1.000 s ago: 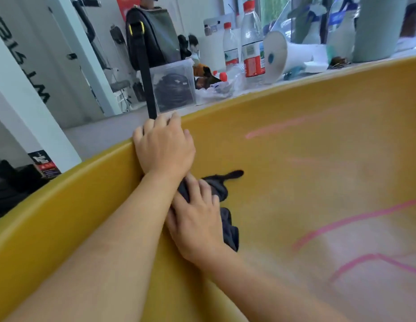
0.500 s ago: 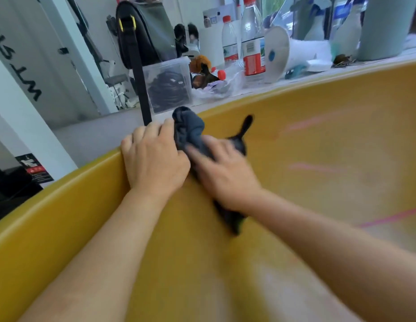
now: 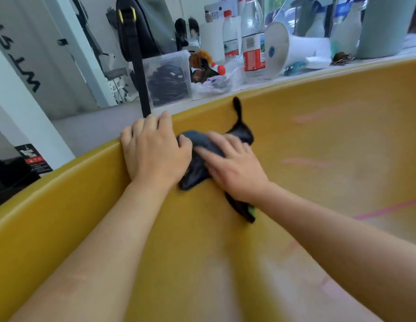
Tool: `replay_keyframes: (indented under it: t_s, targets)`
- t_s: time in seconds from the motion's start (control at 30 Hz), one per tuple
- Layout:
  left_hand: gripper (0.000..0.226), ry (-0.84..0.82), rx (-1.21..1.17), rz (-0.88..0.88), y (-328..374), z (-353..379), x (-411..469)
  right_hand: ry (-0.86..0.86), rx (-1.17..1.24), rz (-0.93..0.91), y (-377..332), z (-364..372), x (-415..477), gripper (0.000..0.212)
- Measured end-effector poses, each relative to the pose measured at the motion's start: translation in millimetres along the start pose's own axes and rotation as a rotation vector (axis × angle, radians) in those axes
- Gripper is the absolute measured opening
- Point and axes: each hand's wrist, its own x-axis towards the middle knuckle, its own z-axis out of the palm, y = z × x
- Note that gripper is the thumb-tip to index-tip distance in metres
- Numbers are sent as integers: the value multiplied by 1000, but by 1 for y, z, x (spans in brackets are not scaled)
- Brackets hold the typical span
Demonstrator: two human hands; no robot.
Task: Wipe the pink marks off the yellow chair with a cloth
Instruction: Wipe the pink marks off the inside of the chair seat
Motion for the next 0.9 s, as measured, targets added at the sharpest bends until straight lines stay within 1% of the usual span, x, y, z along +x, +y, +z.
replay_keyframes:
  t_s: [0.03,0.07,0.1,0.13,0.17,0.2,0.23,0.27,0.3,0.33,0.37,0.4,0.43,0.47,0.5,0.53,0.57,0.6,0.63,0.7,0.73,0.77,0.83,0.9]
  targets:
    - [50,-9,7,10,1,0,0,94,-38,240,21,-4,15,41]
    - [52,-17,14,17,2,0,-1,201,-22,536,33,-5,31,44]
    - [54,-15,17,12,4,2,-2,260,31,804,29,-3,44,46]
    - [55,-10,18,2,4,3,-2,267,70,968,11,-1,52,48]
    - [56,-2,14,-6,6,3,-2,241,68,965,-13,3,48,50]
    - [58,-2,14,-7,7,3,-3,208,81,827,-38,9,31,51]
    - [62,-16,18,2,7,3,-5,124,115,619,-64,11,5,50]
    - [68,-41,22,10,7,1,-6,1,180,406,-83,9,-29,48]
    - [75,-67,28,9,8,-2,-8,-123,210,239,-90,2,-57,46]
    - [79,-79,24,10,9,-6,-11,-218,222,82,-80,-4,-73,43]
    - [79,-75,-4,38,12,-8,-15,-255,221,-27,-63,-8,-76,42]
    - [74,-62,-48,111,19,-7,-22,-266,212,-3,-48,-11,-67,42]
    - [63,-50,-110,217,27,-3,-31,-249,199,148,-34,-13,-52,44]
    - [52,-63,-205,308,35,5,-44,-222,220,372,-25,-13,-37,48]
    - [44,-133,-322,334,42,12,-57,-248,283,551,-19,-12,-27,55]
    - [42,-231,-438,286,45,19,-68,-294,396,611,-17,-11,-25,63]
    - [47,-318,-501,219,46,26,-79,-349,484,571,-16,-17,-30,71]
    - [55,-368,-465,188,45,32,-88,-406,551,505,-15,-30,-41,76]
    - [66,-394,-341,206,44,37,-95,-449,573,460,-13,-48,-58,79]
    - [84,-470,-87,259,58,42,-103,-521,494,531,0,-94,-106,78]
    - [89,-484,-28,249,70,45,-105,-565,433,576,4,-119,-135,74]
    - [89,-487,2,228,82,48,-106,-605,355,586,4,-144,-162,68]
    - [79,-455,-29,204,102,55,-113,-688,246,513,1,-182,-211,59]
    - [66,-442,-112,274,111,64,-131,-796,188,467,3,-199,-244,54]
